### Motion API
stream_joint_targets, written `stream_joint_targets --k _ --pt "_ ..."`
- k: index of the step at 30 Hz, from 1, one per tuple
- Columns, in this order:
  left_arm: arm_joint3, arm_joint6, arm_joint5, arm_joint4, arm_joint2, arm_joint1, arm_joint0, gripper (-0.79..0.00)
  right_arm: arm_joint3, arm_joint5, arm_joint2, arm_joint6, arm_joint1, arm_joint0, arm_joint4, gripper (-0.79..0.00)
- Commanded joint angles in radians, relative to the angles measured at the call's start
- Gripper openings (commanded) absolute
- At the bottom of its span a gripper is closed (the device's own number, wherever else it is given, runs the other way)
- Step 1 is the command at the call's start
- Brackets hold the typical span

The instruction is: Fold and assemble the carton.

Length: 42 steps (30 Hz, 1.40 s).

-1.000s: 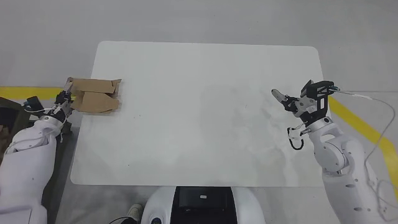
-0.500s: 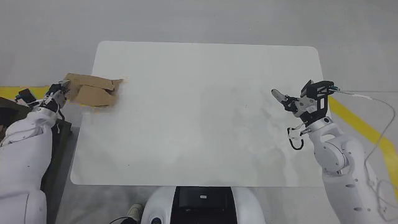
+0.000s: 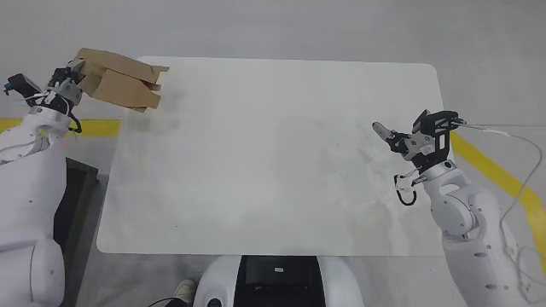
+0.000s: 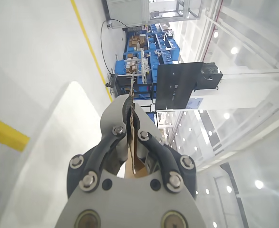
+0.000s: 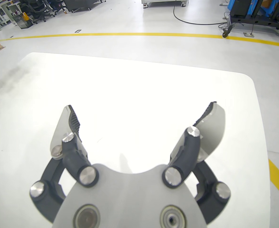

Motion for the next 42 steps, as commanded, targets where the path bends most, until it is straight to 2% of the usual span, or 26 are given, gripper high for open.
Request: stream_joint_targets --k 1,7,11,17,25,33,38,42 --pt "-0.015 0.0 0.008 -0.011 0.019 -0.012 -0.018 -0.785 0.0 0.0 0.0 0.0 0.0 0.0 0.0 0.0" --pt "-0.079 0.003 0.022 -0.027 0.104 -0.058 -0.061 -0.785 0.0 0.0 0.0 0.0 0.0 0.0 0.0 0.0" --pt "-0.115 0.028 0.072 -0.022 0.179 -0.094 -0.074 -0.785 0.0 0.0 0.0 0.0 0.0 0.0 0.0 0.0" --pt "-0.196 0.031 0.109 -0.064 0.271 -0.143 -0.071 -0.785 0.0 0.0 0.0 0.0 0.0 0.0 0.0 0.0" --pt "-0.324 0.032 0.143 -0.131 0.35 -0.189 -0.051 -0.785 0.0 0.0 0.0 0.0 0.0 0.0 0.0 0.0" --pt "-0.487 0.02 0.194 -0.16 0.39 -0.208 0.022 -0.785 0.0 0.0 0.0 0.0 0.0 0.0 0.0 0.0" --pt "-0.567 -0.017 0.217 -0.141 0.384 -0.204 0.064 -0.785 0.0 0.0 0.0 0.0 0.0 0.0 0.0 0.0" --pt "-0.591 -0.044 0.237 -0.119 0.371 -0.198 0.081 -0.785 0.0 0.0 0.0 0.0 0.0 0.0 0.0 0.0"
